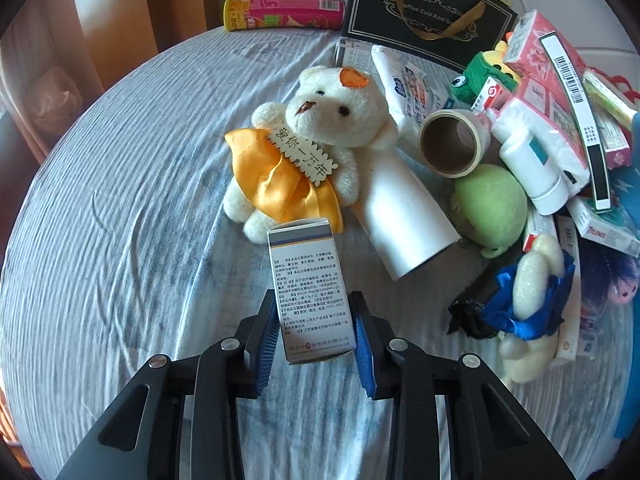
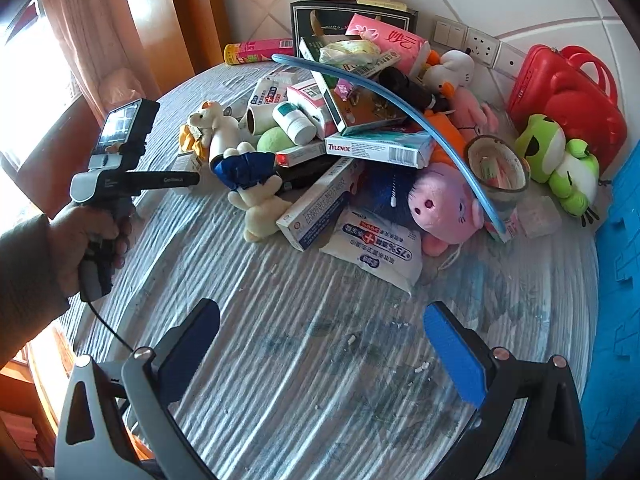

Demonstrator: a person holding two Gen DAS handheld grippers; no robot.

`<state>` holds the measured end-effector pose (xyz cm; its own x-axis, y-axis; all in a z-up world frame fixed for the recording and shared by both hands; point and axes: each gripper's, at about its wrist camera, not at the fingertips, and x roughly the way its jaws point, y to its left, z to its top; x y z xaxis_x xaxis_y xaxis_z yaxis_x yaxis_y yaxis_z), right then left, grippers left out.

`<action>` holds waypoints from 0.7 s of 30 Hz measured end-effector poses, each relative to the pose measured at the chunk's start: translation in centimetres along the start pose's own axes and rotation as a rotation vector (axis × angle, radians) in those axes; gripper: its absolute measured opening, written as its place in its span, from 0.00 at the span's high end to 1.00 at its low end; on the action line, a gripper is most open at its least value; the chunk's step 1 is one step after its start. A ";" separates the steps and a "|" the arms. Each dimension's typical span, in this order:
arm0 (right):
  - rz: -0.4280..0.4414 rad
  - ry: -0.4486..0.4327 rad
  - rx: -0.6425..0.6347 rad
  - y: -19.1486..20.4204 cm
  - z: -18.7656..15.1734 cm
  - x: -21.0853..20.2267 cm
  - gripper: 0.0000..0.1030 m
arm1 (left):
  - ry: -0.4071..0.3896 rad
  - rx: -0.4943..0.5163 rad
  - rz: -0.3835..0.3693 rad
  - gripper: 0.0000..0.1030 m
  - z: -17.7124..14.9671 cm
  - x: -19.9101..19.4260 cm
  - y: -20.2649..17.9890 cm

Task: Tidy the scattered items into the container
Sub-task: 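Grasp the white medicine box with the left tool while the right tool grasps the blue-caped white bear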

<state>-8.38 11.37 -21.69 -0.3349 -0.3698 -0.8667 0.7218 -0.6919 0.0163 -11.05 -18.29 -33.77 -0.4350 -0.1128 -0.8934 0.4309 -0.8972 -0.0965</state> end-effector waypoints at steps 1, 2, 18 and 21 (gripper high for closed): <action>0.005 -0.012 -0.012 0.4 0.4 0.7 0.00 | -0.011 0.004 -0.001 0.68 -0.3 -0.6 0.1; 0.004 -0.017 -0.026 0.8 0.7 1.4 0.00 | -0.020 0.004 -0.003 0.68 -0.5 -1.2 0.3; 0.013 -0.085 -0.305 8.2 5.8 10.5 0.00 | -0.094 -0.011 -0.003 0.68 -4.5 -6.6 2.9; 0.010 -0.085 -0.321 8.5 6.2 12.3 0.00 | -0.091 -0.017 0.006 0.68 -5.1 -6.7 3.4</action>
<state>-10.15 -2.88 -29.09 -0.3664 -0.4352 -0.8224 0.8750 -0.4618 -0.1454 -2.64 -18.44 -30.33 -0.5019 -0.1572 -0.8505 0.4466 -0.8892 -0.0992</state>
